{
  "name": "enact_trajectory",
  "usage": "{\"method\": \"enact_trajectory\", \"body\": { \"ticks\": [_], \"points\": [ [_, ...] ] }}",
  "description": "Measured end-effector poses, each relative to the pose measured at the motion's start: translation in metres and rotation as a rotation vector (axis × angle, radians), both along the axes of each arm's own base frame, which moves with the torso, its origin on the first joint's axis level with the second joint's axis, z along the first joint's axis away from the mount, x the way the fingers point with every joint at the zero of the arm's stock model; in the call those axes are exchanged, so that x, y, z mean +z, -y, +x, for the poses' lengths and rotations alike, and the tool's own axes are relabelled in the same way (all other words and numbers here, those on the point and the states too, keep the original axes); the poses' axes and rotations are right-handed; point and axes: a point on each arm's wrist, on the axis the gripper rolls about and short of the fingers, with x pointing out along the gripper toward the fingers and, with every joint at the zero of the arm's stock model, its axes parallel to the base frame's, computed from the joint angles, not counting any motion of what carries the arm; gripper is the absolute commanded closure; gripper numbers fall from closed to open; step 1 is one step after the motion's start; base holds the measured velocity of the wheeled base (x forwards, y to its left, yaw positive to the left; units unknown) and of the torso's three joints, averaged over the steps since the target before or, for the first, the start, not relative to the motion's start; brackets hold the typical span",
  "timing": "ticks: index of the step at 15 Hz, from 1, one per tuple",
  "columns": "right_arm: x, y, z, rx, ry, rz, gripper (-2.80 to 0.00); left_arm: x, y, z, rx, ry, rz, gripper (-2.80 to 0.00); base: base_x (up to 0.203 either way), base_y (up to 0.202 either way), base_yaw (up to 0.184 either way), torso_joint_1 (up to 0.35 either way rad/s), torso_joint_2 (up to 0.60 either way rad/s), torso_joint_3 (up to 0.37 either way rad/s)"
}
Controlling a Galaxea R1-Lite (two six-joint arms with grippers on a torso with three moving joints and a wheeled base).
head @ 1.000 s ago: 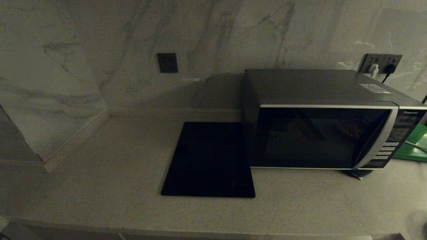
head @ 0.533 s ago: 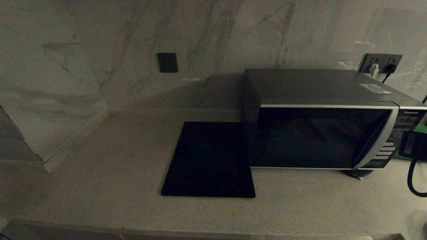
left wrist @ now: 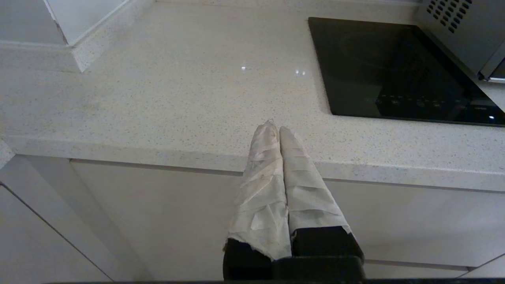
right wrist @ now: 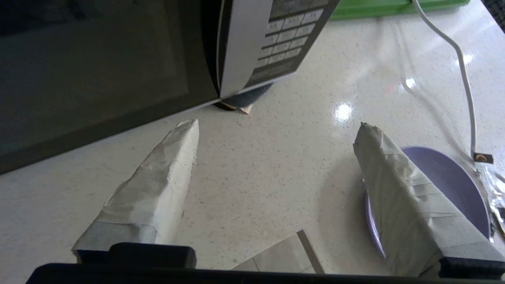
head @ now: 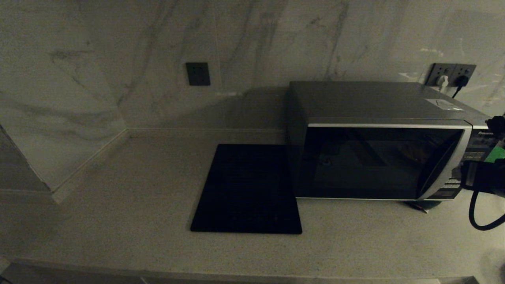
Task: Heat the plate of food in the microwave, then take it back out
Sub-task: Open the microwave oven
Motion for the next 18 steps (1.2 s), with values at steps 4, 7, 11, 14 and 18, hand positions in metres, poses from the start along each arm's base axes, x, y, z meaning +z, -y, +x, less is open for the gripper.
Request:
{"method": "enact_trajectory", "body": {
  "ticks": [4, 7, 11, 14, 18],
  "points": [
    [-0.004, 0.002, 0.013, -0.106, 0.004, -0.053, -2.80, 0.000, 0.000, 0.000, 0.000, 0.000, 0.000, 0.00, 0.000, 0.000, 0.000, 0.000, 0.00, 0.000],
    [-0.004, 0.000, 0.033, -0.173, 0.117, -0.069, -2.80, 0.000, 0.000, 0.000, 0.000, 0.000, 0.000, 0.00, 0.000, 0.000, 0.000, 0.000, 0.00, 0.000],
    [-0.019, -0.007, 0.047, -0.198, 0.153, -0.056, -2.80, 0.000, 0.000, 0.000, 0.000, 0.000, 0.000, 0.00, 0.000, 0.000, 0.000, 0.000, 0.00, 0.000],
    [-0.027, -0.008, 0.055, -0.221, 0.140, -0.056, -2.80, 0.000, 0.000, 0.000, 0.000, 0.000, 0.000, 0.00, 0.000, 0.000, 0.000, 0.000, 0.00, 0.000],
    [-0.040, -0.008, 0.067, -0.253, 0.114, -0.065, -2.80, 0.000, 0.000, 0.000, 0.000, 0.000, 0.000, 0.00, 0.000, 0.000, 0.000, 0.000, 0.00, 0.000]
  ]
}}
